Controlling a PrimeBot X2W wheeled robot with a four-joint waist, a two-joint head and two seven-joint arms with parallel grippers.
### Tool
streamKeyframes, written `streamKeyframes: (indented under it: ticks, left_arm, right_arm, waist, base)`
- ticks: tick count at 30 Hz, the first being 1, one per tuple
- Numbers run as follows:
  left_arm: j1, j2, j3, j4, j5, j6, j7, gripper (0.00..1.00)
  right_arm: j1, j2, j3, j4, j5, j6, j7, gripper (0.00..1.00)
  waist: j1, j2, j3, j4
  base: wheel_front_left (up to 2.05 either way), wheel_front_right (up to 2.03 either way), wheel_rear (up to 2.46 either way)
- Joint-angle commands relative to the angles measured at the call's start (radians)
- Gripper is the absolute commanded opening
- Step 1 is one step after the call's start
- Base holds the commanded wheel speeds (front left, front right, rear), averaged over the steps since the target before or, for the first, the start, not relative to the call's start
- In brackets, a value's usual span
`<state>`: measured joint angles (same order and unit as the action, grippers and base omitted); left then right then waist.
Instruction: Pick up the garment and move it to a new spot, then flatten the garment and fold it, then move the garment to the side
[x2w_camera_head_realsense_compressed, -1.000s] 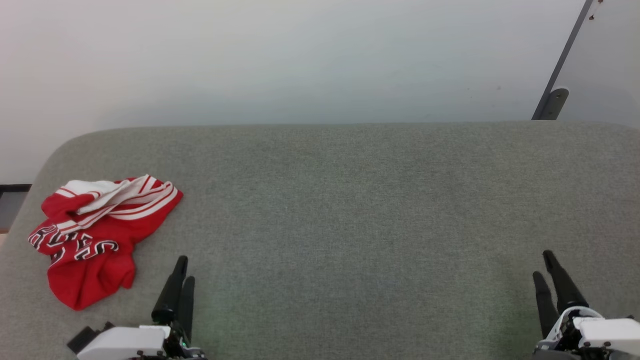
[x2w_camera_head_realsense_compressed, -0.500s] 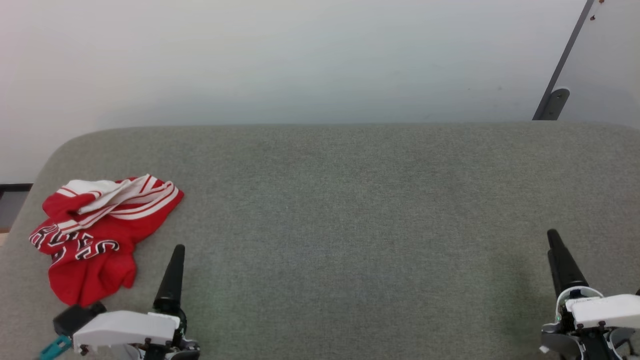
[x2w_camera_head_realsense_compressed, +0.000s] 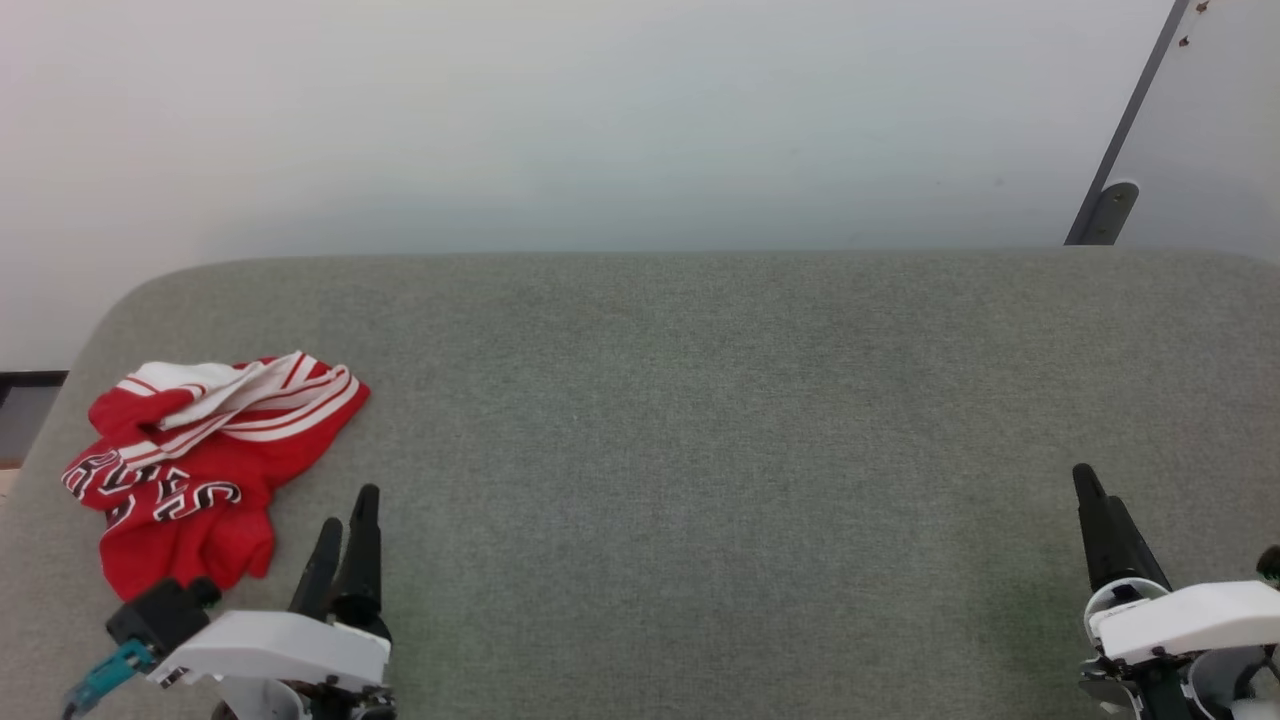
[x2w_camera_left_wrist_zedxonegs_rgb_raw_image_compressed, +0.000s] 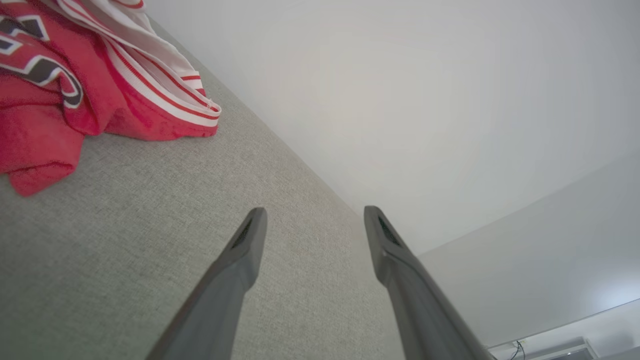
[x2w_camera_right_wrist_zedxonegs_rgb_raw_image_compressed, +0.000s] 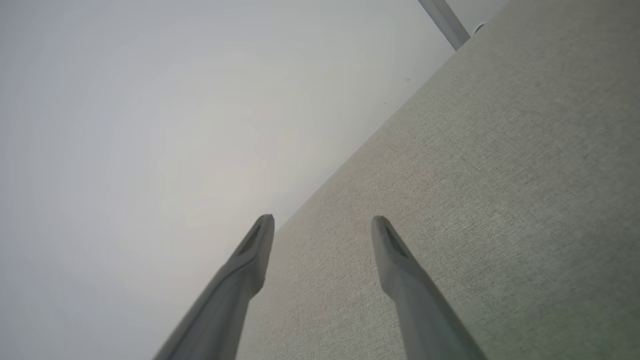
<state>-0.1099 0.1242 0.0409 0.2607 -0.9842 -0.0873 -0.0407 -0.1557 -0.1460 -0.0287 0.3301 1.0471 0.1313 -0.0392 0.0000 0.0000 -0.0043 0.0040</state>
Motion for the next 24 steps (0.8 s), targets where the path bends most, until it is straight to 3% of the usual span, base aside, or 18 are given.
streamKeyframes:
  ticks: [1, 10, 24]
  left_arm:
    - [-0.007, 0.009, -0.006, -0.016, 0.05, 0.004, -0.012, 1.0]
    - [-0.006, 0.019, -0.026, -0.006, 0.194, 0.011, -0.042, 1.0]
    - [-0.019, 0.029, -0.047, -0.016, 0.374, 0.019, -0.085, 1.0]
  right_arm:
    - [-0.041, -0.016, 0.012, 0.0, -0.053, 0.0, -0.012, 1.0]
    - [-0.064, -0.034, 0.031, 0.025, -0.248, 0.0, -0.044, 1.0]
    - [-0.074, -0.042, 0.036, 0.027, -0.423, 0.0, -0.087, 1.0]
  waist:
    - [0.0, 0.0, -0.001, 0.0]
    - [0.0, 0.0, -0.004, 0.002]
    - [0.0, 0.0, -0.006, 0.006]
  base:
    - [0.0, 0.0, 0.0]
    - [0.0, 0.0, 0.0]
    - [0.0, 0.0, 0.0]
